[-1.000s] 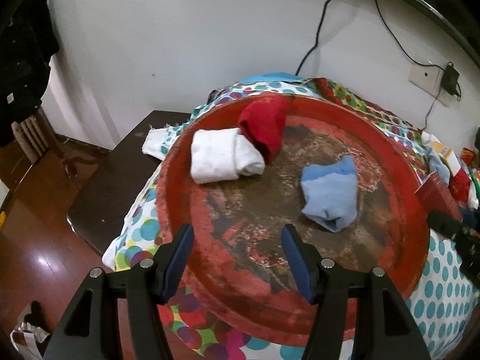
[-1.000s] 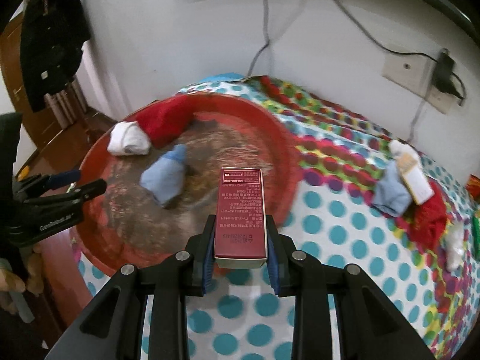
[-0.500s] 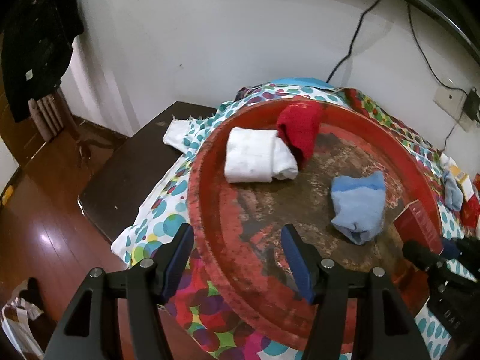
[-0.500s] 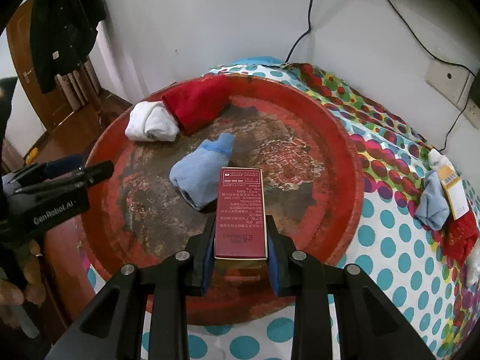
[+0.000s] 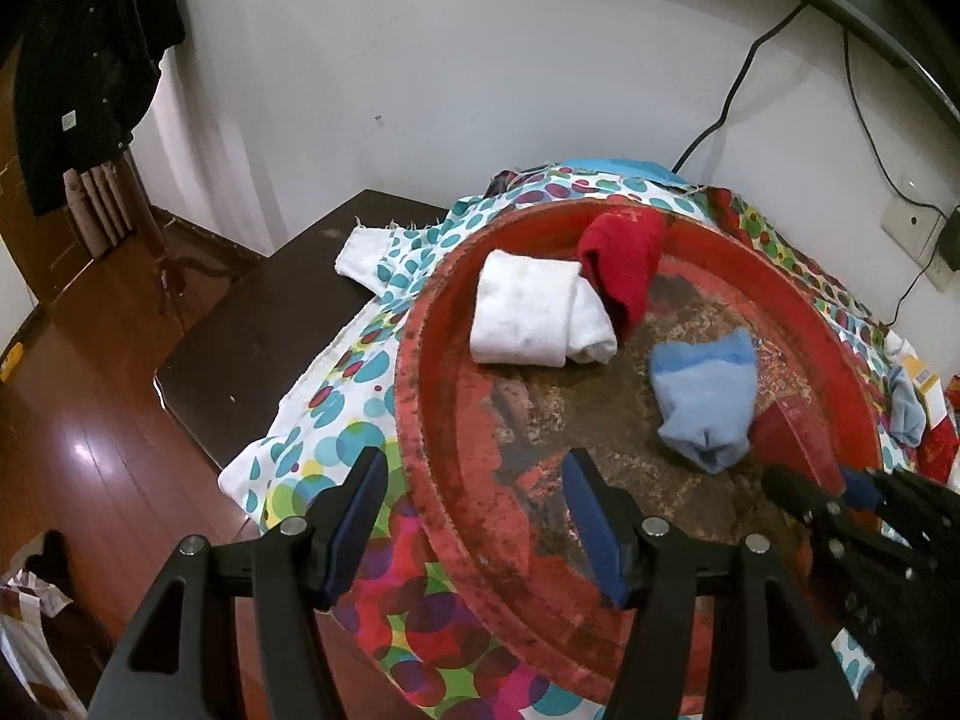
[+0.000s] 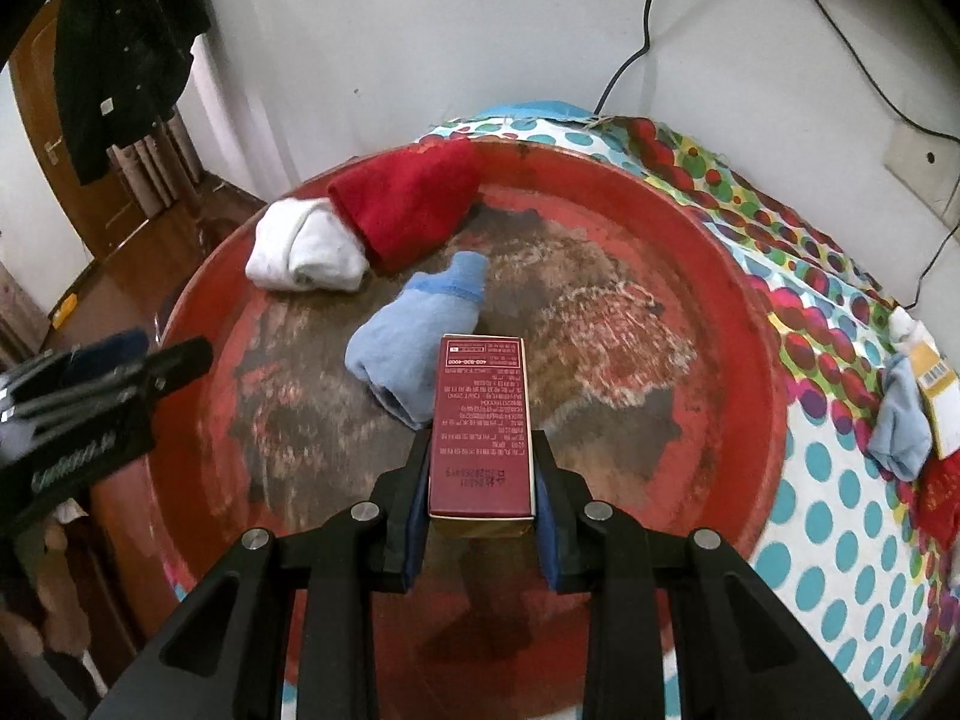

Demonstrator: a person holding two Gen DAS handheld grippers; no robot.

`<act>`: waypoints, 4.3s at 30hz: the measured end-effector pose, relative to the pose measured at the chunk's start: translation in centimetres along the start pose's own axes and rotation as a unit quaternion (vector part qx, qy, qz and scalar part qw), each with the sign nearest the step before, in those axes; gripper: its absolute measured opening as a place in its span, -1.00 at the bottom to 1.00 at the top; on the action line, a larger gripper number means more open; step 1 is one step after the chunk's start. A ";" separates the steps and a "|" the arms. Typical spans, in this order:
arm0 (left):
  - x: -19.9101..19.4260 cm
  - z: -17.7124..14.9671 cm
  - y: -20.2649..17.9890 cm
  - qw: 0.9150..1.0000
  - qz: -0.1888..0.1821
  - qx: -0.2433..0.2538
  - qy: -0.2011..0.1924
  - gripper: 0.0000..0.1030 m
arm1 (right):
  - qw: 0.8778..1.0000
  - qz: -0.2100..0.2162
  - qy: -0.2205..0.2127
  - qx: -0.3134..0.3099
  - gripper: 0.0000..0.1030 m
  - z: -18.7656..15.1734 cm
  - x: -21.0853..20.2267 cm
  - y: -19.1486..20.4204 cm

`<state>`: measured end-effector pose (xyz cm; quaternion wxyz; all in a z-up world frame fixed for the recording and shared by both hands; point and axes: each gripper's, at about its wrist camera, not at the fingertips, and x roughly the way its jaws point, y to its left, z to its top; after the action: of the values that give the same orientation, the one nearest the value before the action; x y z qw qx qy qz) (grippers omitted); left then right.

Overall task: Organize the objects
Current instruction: 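Carry the maroon box in the right tool over the red tray, then lower the maroon box onto the tray and open the right tool, then move left tool to the red sock while right tool grasps the plastic bag, then grasp and lift the red sock with the left tool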

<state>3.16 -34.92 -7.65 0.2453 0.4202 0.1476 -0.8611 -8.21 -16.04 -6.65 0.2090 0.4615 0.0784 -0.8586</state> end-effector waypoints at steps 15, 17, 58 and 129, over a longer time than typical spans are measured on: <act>0.3 0.2 0.1 1.000 0.000 0.000 -0.003 0.21 | 1.000 -0.014 0.005 0.009 -0.46 2.9 3.1 -0.5; 0.3 0.2 0.0 1.000 0.002 0.001 -0.003 0.21 | 1.000 -0.014 0.006 0.008 -0.46 2.7 3.2 -0.5; -2.7 -2.4 -8.9 0.984 0.003 0.159 -0.075 0.21 | 0.964 -0.158 -0.068 0.204 0.06 -11.1 -10.5 -25.9; -1.7 -6.9 -38.5 0.916 -0.227 0.327 0.038 -0.53 | 0.970 -0.159 -0.042 0.178 -0.09 -12.9 -7.3 -34.1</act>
<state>-12.53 0.93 -8.63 -0.1142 0.4649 -0.0416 -0.8770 -9.53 21.03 -9.84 -0.0132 0.4366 -0.0123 -0.8995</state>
